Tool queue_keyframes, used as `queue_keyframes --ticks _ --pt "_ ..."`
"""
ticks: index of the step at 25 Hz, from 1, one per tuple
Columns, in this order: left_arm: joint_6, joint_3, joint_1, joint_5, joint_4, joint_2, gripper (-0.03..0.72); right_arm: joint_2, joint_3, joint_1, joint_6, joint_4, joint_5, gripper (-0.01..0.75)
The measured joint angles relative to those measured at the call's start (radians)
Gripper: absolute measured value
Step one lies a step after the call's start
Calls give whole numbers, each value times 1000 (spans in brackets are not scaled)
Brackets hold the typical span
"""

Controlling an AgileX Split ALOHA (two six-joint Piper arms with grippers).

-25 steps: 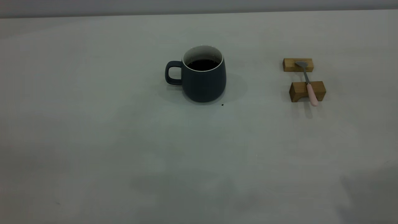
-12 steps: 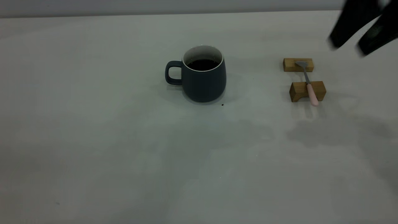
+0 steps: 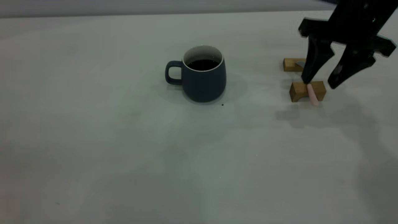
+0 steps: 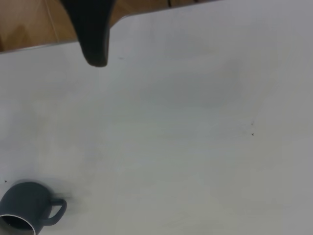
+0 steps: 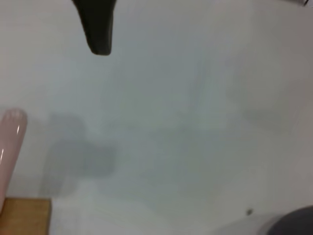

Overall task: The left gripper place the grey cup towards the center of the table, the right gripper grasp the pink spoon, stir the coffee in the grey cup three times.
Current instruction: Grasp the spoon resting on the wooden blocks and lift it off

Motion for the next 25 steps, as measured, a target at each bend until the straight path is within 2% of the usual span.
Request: queue_keyframes --ticks 10,25 --pt "0 0 0 0 0 0 519 117 -72 0 6 -27 -73 527" --pt "1 0 0 0 -1 0 519 218 -77 0 10 -72 -168 527"
